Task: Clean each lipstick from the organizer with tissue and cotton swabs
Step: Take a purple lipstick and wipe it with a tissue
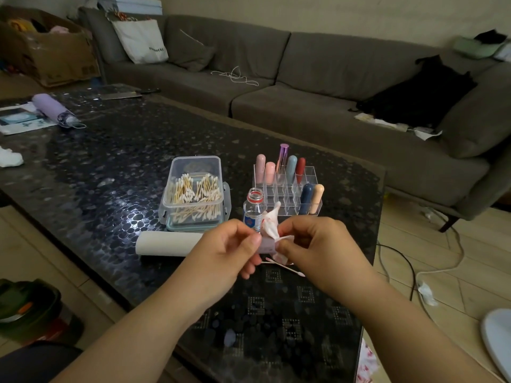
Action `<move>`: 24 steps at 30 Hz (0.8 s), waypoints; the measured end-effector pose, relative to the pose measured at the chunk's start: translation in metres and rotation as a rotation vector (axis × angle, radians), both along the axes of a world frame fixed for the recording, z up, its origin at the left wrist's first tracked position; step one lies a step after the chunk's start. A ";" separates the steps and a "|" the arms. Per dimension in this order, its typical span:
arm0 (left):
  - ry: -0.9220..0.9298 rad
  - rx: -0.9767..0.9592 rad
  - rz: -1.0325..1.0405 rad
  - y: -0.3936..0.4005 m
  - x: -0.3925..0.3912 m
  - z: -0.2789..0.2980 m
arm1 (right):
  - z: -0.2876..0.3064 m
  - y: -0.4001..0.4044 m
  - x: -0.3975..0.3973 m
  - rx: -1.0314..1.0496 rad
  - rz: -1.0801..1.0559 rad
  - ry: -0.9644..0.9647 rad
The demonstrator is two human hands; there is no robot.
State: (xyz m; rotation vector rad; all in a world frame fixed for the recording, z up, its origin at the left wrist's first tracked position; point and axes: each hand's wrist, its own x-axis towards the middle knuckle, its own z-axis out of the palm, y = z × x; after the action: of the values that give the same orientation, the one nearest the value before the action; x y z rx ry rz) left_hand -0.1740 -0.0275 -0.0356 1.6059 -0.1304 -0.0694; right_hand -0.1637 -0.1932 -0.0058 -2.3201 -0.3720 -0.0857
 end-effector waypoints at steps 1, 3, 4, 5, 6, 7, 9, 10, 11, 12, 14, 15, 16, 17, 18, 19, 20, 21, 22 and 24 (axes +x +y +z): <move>-0.023 0.008 -0.002 0.001 0.000 0.000 | 0.000 0.000 0.001 0.010 -0.005 0.011; -0.064 0.022 -0.022 0.003 0.000 -0.001 | -0.002 -0.001 0.003 0.067 -0.018 0.076; -0.074 0.030 -0.033 0.003 0.000 -0.001 | -0.002 -0.002 0.004 0.084 -0.022 0.112; -0.071 0.040 -0.037 0.003 0.000 -0.002 | -0.002 -0.003 0.004 0.087 -0.020 0.145; -0.060 0.055 -0.038 0.003 0.000 -0.003 | -0.003 -0.005 0.005 0.076 -0.015 0.170; -0.046 0.080 -0.028 0.003 0.000 -0.004 | -0.003 -0.006 0.006 0.055 -0.017 0.181; -0.033 0.141 0.026 0.005 0.002 -0.006 | -0.003 -0.011 0.008 -0.007 -0.070 0.145; -0.026 0.175 0.067 0.008 0.003 -0.008 | -0.004 -0.016 0.011 -0.053 -0.119 0.106; -0.021 0.209 0.111 0.010 0.006 -0.009 | -0.004 -0.021 0.015 -0.102 -0.170 0.066; -0.020 0.239 0.149 0.013 0.008 -0.009 | -0.004 -0.026 0.019 -0.144 -0.216 0.039; -0.028 0.316 0.187 0.016 0.012 -0.014 | -0.010 -0.034 0.029 -0.220 -0.280 0.032; -0.033 0.366 0.186 0.016 0.014 -0.017 | -0.015 -0.037 0.035 -0.264 -0.297 0.042; -0.040 0.418 0.179 0.016 0.015 -0.019 | -0.022 -0.038 0.040 -0.304 -0.308 0.048; -0.052 0.471 0.172 0.016 0.016 -0.021 | -0.028 -0.038 0.045 -0.334 -0.314 0.049; -0.071 0.523 0.166 0.015 0.017 -0.022 | -0.034 -0.039 0.048 -0.355 -0.321 0.048; -0.098 0.572 0.160 0.014 0.017 -0.022 | -0.038 -0.039 0.052 -0.372 -0.327 0.050; -0.128 0.611 0.157 0.013 0.018 -0.022 | -0.041 -0.039 0.055 -0.384 -0.332 0.061; -0.155 0.642 0.156 0.011 0.019 -0.023 | -0.045 -0.039 0.058 -0.398 -0.333 0.077; -0.177 0.670 0.156 0.010 0.020 -0.023 | -0.049 -0.039 0.060 -0.421 -0.329 0.102; -0.204 0.728 0.157 0.008 0.023 -0.026 | -0.053 -0.040 0.063 -0.476 -0.301 0.162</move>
State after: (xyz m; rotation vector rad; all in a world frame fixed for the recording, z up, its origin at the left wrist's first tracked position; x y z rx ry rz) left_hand -0.1512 -0.0191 -0.0615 2.3437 -0.1449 0.1906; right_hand -0.1004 -0.2334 -0.0593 -2.8161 0.0519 0.0507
